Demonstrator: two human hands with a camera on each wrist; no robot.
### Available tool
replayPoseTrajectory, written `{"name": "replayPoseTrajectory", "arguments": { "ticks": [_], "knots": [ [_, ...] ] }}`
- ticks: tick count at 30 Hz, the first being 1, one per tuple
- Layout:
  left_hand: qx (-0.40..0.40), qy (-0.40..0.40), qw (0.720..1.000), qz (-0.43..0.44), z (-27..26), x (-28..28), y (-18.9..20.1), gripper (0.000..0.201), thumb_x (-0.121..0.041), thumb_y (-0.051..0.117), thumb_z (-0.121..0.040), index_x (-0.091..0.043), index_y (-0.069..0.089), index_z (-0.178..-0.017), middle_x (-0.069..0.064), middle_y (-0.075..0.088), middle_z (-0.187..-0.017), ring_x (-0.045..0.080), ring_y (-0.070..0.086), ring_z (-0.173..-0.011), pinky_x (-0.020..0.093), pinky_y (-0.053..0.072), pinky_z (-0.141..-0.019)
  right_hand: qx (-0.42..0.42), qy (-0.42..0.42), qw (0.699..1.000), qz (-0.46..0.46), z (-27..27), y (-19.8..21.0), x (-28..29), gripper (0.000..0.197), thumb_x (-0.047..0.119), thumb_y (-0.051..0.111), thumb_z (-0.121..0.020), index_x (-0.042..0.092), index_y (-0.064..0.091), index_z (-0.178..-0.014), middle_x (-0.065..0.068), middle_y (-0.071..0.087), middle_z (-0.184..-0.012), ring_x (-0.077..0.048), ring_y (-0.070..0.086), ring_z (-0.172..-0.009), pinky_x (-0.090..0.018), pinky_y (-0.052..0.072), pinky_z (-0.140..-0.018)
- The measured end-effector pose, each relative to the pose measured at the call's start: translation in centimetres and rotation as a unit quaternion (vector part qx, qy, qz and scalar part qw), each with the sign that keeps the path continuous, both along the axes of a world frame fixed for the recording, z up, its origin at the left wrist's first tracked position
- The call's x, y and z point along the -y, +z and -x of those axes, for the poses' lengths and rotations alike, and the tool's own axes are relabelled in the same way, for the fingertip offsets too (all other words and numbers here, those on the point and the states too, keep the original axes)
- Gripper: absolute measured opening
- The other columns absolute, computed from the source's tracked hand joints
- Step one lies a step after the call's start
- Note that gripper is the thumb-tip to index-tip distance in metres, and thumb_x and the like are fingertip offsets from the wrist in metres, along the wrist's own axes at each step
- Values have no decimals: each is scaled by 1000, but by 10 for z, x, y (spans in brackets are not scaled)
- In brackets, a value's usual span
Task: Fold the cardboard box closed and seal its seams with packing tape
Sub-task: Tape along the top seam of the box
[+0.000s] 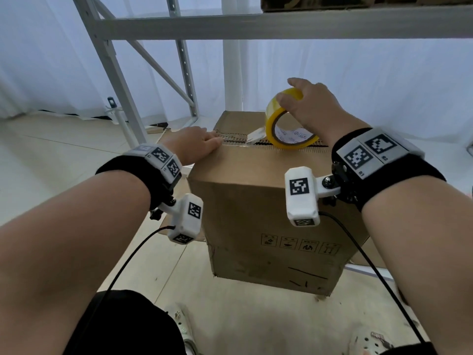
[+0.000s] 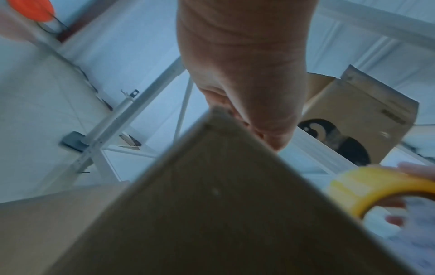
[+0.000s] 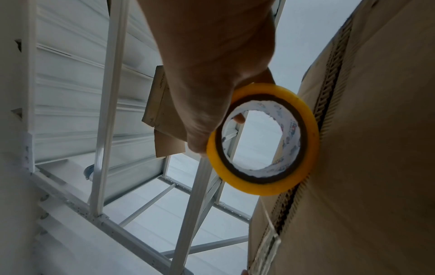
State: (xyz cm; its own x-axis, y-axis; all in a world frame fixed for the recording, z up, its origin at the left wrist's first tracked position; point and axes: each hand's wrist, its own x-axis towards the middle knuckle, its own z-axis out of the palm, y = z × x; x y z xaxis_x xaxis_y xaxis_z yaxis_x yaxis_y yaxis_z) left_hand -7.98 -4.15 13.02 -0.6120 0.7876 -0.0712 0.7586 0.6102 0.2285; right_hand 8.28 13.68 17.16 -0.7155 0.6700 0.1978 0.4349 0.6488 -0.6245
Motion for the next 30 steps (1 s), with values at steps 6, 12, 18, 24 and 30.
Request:
{"name": "replayPoseTrajectory", "arguments": {
  "ticks": [6,12,18,24,30],
  "knots": [
    [-70,-50,995,53,-39,-41,-3,51,-44,30,-99,-16,48,-137,5,49,-140,25,44,-129,41,34,-109,-46,-21,999,9,-12,-8,-4,68,65,46,-88,17,34,-134,-4,45,-132,-19,45,-111,-31,26,-80],
    [11,-73,996,-46,-44,-41,-4,40,-34,38,-99,-22,55,-133,-10,44,-145,15,47,-126,27,30,-108,-92,-9,996,14,-3,-11,-3,57,60,34,-95,13,39,-128,-8,49,-121,-24,49,-106,-33,35,-81],
    [-47,-76,995,-39,-26,-16,5,35,-27,41,-99,-25,59,-128,-12,53,-136,13,44,-128,31,10,-116,-98,-21,995,30,0,-11,-7,53,54,40,-96,15,38,-131,-7,47,-124,-19,44,-100,-32,35,-80],
    [-123,-24,992,-13,-16,-18,2,38,-30,38,-95,-12,70,-103,7,69,-101,23,60,-91,32,46,-79,-95,-25,995,19,-1,-12,-9,60,62,38,-93,16,36,-132,-5,47,-123,-19,44,-101,-32,35,-80],
    [-111,-51,993,-11,-45,-41,-4,41,-33,36,-95,-9,68,-87,7,64,-79,21,61,-80,31,48,-73,-112,-30,992,47,3,-14,-13,57,57,47,-91,15,39,-129,-5,47,-121,-20,46,-102,-32,34,-79]
  ]
}}
